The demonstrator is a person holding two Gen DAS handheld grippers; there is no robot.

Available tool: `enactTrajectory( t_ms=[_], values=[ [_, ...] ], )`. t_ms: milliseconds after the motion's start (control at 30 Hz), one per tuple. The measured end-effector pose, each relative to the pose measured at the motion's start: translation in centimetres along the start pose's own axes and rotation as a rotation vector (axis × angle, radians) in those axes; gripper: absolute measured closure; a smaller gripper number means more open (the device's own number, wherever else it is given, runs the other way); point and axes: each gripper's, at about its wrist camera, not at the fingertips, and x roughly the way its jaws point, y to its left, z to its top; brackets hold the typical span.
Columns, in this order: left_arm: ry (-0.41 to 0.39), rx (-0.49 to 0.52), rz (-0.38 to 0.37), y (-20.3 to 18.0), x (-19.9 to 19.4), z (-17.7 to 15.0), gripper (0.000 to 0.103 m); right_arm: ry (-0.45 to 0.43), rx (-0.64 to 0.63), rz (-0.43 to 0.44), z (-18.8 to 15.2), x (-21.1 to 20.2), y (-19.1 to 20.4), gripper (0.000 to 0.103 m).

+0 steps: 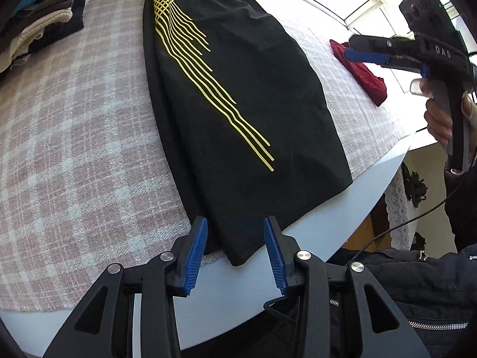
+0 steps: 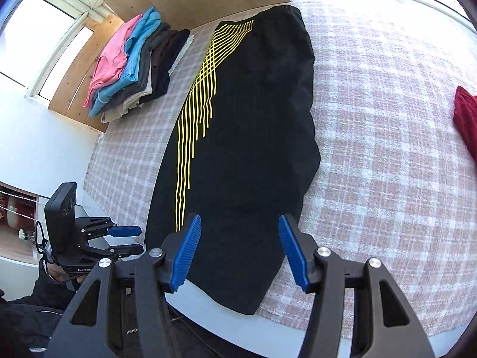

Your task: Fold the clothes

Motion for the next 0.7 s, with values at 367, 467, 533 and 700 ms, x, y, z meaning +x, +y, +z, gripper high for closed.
enactTrajectory(
  t_ms=[367,467,533,700],
  values=[
    [-0.083,-0.061,0.027,0.1,1.1,-0.2,0.066,0.112,-0.111,-0.269,24.6,13.0,6.9,0.034],
    [-0.095,-0.071,0.025,0.1,1.1,-0.3,0.066,0.14,-0.048,-0.351,28.3,16.3,5.4,0.035],
    [-0.104,-0.089,0.009,0.4,1.1,-0.2,0.066,0.169,0.031,-0.311,29.5,17.6,4.1,0.035],
    [-0.117,-0.1,-0.006,0.8,1.2,0.0,0.066,0.155,0.079,-0.304,31.3,18.5,3.3,0.052]
  ],
)
